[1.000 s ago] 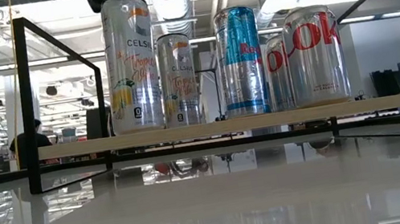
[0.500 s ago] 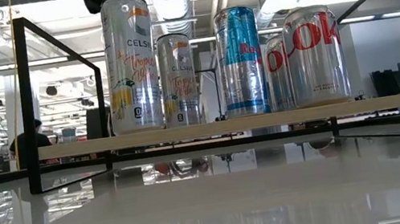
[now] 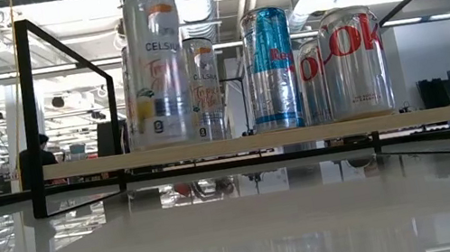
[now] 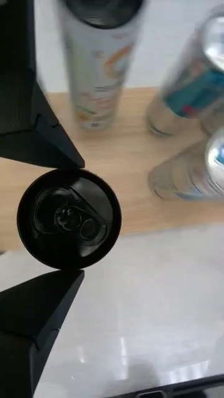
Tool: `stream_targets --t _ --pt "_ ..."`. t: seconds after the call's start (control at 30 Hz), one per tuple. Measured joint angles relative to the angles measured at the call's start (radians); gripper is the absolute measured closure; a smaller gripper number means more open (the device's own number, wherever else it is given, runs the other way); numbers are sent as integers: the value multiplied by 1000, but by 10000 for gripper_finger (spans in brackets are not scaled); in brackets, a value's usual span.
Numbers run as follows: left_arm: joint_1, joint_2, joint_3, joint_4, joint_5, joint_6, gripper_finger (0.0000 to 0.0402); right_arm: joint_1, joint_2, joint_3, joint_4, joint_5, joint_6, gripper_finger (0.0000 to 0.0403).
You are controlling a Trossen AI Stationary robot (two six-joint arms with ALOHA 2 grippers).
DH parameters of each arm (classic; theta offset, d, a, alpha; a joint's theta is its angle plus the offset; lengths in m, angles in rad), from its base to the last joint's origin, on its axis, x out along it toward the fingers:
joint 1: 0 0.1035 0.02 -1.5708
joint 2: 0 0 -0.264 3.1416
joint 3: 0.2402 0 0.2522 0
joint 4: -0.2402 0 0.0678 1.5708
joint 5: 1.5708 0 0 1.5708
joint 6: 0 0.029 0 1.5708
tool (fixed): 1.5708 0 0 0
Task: Place canned beverage on shelf
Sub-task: Put the white yellow soda can on the shelf aligned with the other white yellow soda can
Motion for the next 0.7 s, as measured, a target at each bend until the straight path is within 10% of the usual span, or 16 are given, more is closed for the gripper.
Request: stream_targets --t 0.7 --pt "40 63 5 78 79 292 152 0 0 1 -2 -1 0 374"
